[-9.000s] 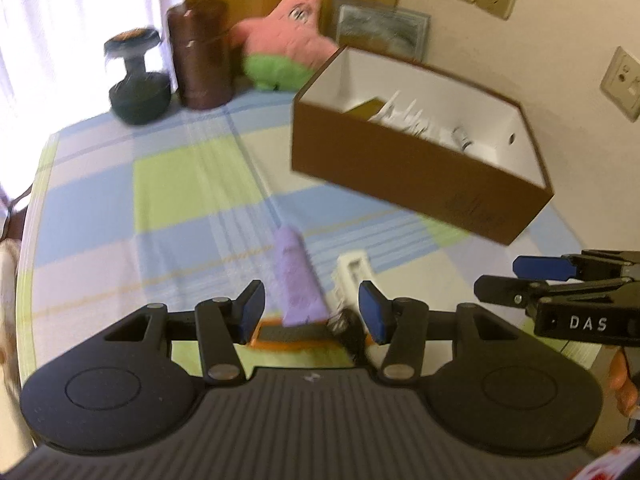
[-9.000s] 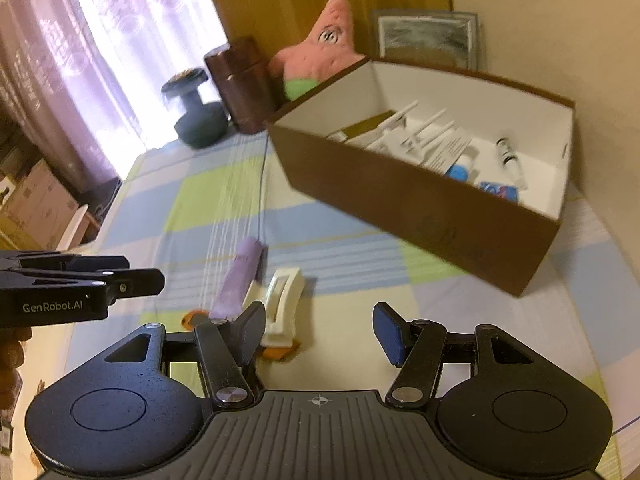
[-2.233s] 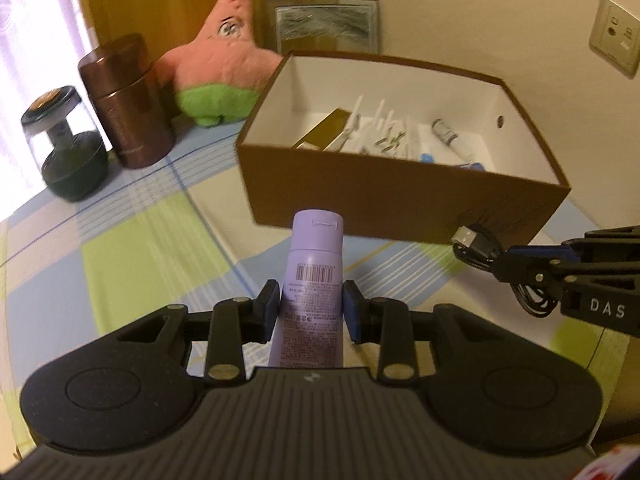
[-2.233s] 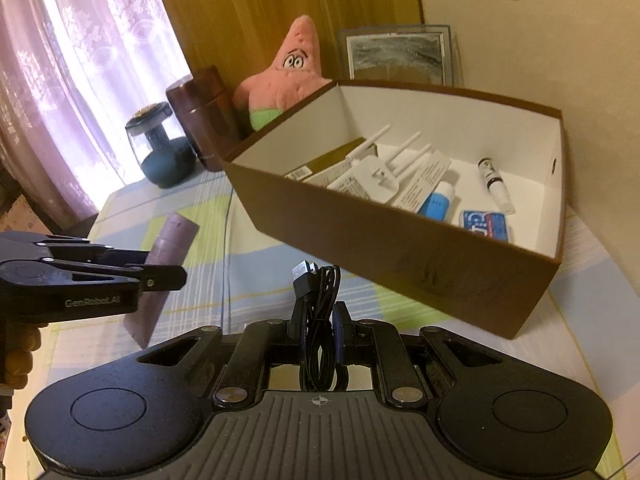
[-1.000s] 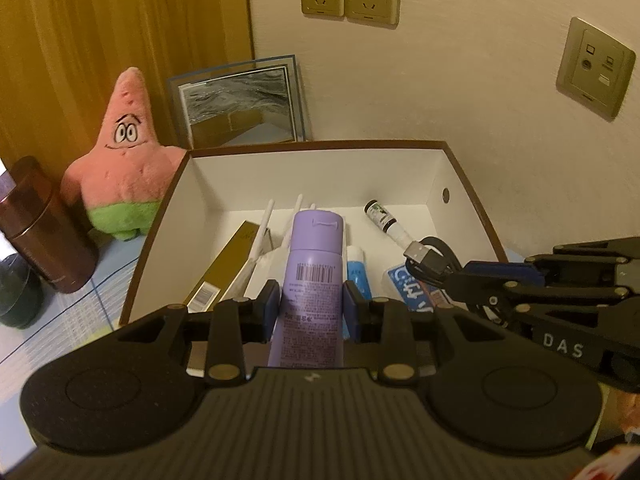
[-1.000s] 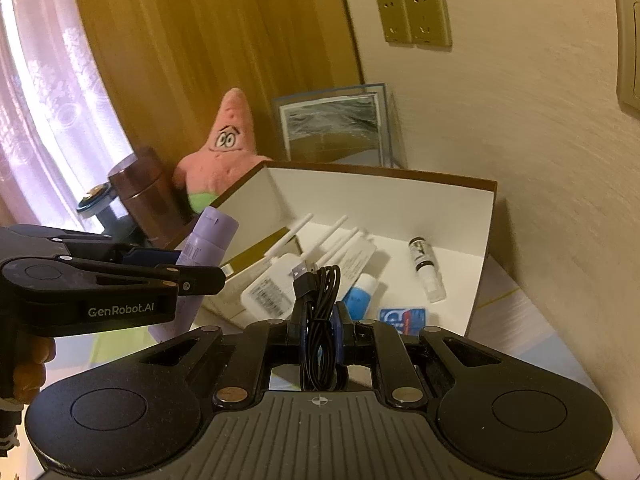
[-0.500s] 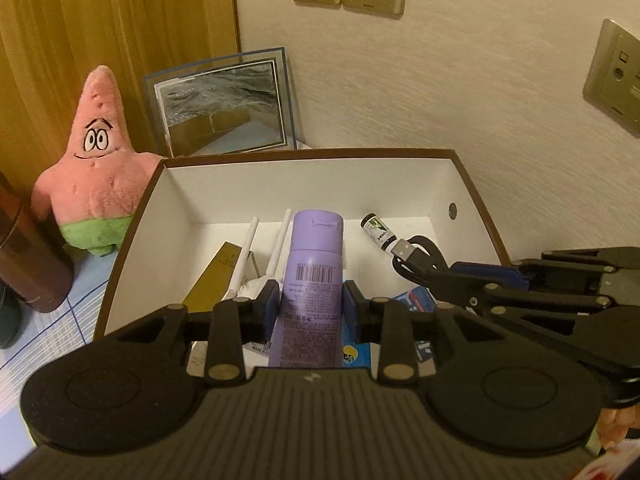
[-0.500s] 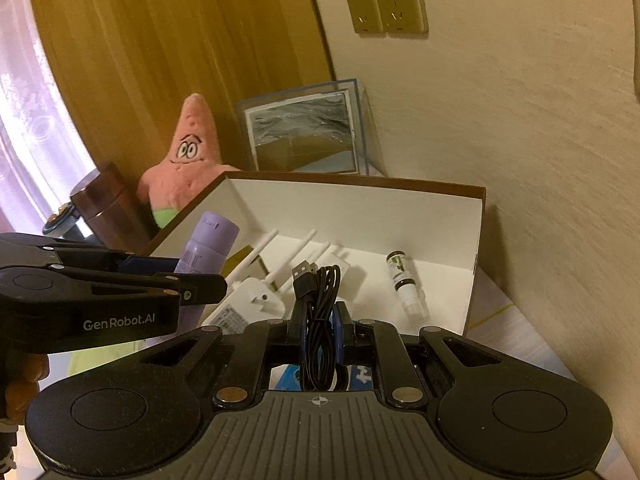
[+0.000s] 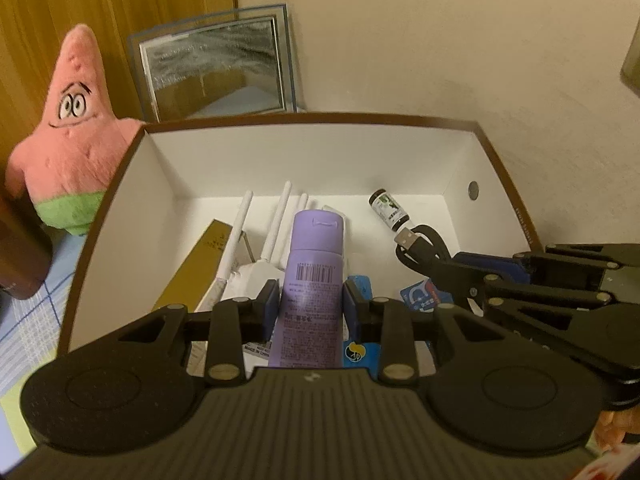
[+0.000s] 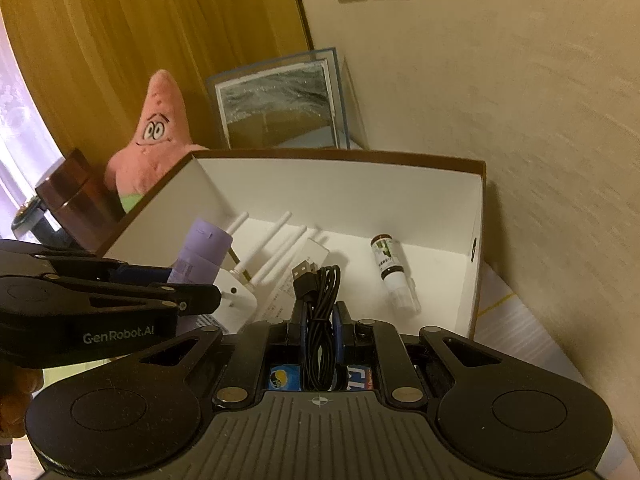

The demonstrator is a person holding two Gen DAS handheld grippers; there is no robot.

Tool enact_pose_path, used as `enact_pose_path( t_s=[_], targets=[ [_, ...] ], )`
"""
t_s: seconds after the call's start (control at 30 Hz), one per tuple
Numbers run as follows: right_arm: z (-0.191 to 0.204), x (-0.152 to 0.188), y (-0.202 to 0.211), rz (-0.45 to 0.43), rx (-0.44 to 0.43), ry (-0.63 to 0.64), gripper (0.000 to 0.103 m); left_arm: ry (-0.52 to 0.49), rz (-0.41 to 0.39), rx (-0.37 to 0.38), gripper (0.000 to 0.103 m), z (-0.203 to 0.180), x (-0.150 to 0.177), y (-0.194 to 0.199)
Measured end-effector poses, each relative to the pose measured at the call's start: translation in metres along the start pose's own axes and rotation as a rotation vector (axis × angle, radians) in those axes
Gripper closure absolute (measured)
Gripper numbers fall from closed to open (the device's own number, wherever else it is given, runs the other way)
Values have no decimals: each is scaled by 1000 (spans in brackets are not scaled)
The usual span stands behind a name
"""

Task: Organize rigid objects
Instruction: 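Open both grippers to drop lavender tube and black cable into brown box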

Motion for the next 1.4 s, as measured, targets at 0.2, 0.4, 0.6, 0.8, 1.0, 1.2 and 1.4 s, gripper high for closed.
enact_pose_path(
  t_s=[0.2,0.4,0.6,0.8,1.0,1.2,1.4],
  targets=[
    [0,-1,-11,17,7,-16,94,25,22,15,67,6,0,-11],
    [1,-3,-15,16,5,-28,94,39,20,11,66,13,1,-9],
    [3,-5,-18,14,10,-30,94,54,20,0,66,21,4,-4],
    [9,-8,-22,33,-30,-49,90,75,19,-22,63,26,5,-1],
    [11,-6,-13,18,-32,-15,50,91,5,-29,62,29,7,7],
    [10,2,-2,33,-43,7,46,107,-15,-25,60,28,13,22],
    [11,7,11,35,-55,4,45,129,-37,-23,57,26,20,37]
  ],
)
Point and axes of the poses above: each gripper's, at about its wrist camera, not at the fingertips, and y roughly against the way its jaws point, z to its left, x to its underside, the point moved 3 cm from there along -y, roughly the way its jaws point, and after that the axes turned 6 degrees about x, right-handed, at the moved point
